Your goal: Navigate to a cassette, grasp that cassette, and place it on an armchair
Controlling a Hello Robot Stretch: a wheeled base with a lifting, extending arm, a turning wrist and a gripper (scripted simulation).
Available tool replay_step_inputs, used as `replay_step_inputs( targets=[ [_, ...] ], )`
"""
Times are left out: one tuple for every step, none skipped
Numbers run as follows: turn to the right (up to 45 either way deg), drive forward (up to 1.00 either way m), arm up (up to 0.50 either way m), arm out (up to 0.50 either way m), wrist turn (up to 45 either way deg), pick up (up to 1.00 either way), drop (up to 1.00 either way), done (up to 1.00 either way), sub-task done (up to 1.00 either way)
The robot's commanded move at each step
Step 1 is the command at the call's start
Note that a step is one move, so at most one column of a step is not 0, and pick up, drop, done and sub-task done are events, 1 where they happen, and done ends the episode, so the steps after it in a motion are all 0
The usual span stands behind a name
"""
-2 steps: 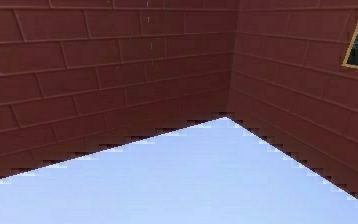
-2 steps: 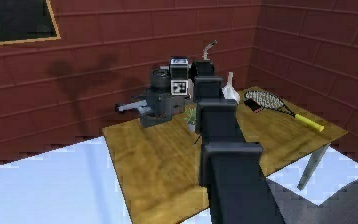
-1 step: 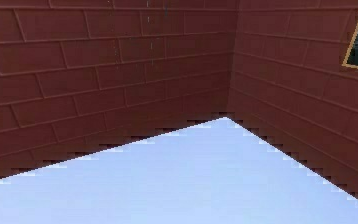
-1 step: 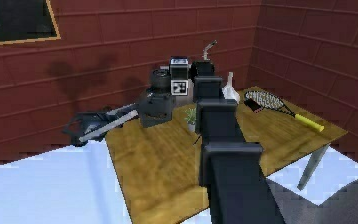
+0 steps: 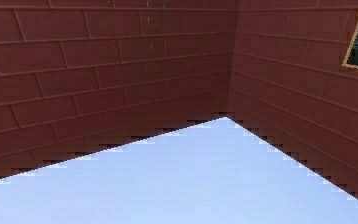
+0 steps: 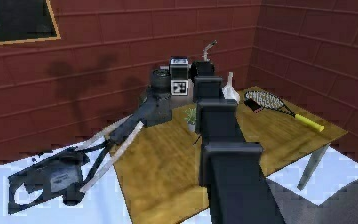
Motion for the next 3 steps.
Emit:
replay_step_inputs(
  targets=[
    [0.0,0.0,0.0,0.0,-9.0,0.0,0.0,0.0,0.0],
    [0.0,0.0,0.0,-0.26,0.0,0.0,0.0,0.0,0.0],
    [-3.0,0.0,0.0,0.0,0.0,0.0,0.0,0.0,0.0]
  ],
)
